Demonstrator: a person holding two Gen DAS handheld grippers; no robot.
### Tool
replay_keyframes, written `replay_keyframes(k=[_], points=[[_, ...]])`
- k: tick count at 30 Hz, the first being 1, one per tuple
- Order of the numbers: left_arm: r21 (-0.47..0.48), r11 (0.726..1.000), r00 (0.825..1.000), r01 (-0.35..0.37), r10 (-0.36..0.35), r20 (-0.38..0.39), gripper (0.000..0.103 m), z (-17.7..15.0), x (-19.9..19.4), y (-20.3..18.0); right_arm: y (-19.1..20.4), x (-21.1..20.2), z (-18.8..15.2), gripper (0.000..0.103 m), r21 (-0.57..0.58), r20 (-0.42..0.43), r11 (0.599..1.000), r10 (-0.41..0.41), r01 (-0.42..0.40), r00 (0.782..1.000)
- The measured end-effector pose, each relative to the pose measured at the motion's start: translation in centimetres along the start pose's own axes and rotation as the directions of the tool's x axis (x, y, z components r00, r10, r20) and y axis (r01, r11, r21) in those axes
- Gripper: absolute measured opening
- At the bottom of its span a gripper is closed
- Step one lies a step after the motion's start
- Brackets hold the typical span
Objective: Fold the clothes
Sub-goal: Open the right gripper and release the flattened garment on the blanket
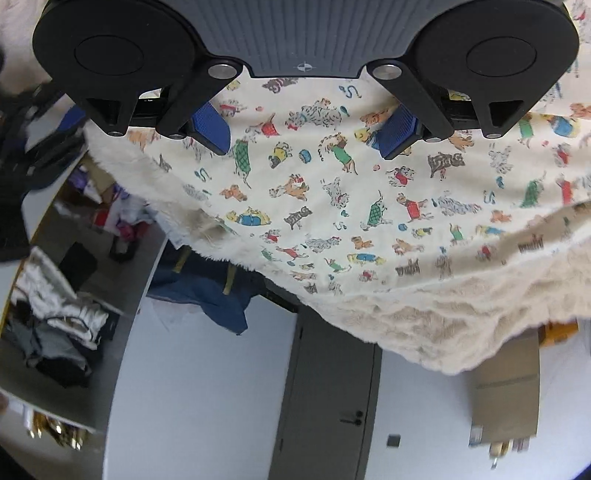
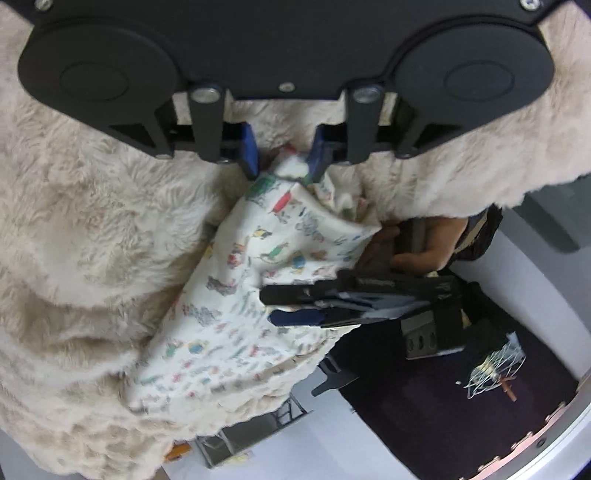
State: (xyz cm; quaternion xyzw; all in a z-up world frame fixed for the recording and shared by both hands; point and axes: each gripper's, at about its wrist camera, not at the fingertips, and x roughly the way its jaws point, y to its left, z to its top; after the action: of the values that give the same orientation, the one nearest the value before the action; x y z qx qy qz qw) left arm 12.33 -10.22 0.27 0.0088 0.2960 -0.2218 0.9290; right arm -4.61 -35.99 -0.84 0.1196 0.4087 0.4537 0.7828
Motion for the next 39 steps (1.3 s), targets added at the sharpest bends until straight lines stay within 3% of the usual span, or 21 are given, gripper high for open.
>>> replay_keyframes(k=[2,4,6,10,16,39], points=[[-0.012,1.0,1.0,-0.003,0.003,0.02,0.084,-0.2,-0.3,0.2,0.3,-1.6,0.2,0.039,-0.006,0.045,1.0,-0.029,0.029,0.999],[-0.028,1.0,1.0,0.001,0.0,0.031,0.084,-0.5,-0.6,0.6,-0.3,-2.5,0.7,0.055,0.051,0.127,0.997,-0.068,0.062,0.99],[-0.032,0.999,0.999,0.003,-0.002,0.036,0.085,-0.7,-0.7,0.8,-1.0,-2.6,0.9,0.056,0.097,0.182,0.992,-0.095,0.078,0.979],[-0.025,1.0,0.999,0.005,-0.004,0.04,0.086,-0.9,-0.7,0.8,-2.6,-0.8,1.5,0.057,0.163,0.196,0.977,-0.169,0.138,0.966],[-0.019,1.0,0.999,0.006,-0.006,0.043,0.089,-1.1,-0.7,0.7,-2.7,2.6,1.3,0.061,0.125,0.107,0.971,-0.216,0.202,0.971],[-0.01,1.0,0.999,0.014,-0.014,0.039,0.094,-1.2,-0.6,0.6,-2.2,2.8,1.2,0.062,0.11,0.087,0.974,-0.207,0.197,0.974]])
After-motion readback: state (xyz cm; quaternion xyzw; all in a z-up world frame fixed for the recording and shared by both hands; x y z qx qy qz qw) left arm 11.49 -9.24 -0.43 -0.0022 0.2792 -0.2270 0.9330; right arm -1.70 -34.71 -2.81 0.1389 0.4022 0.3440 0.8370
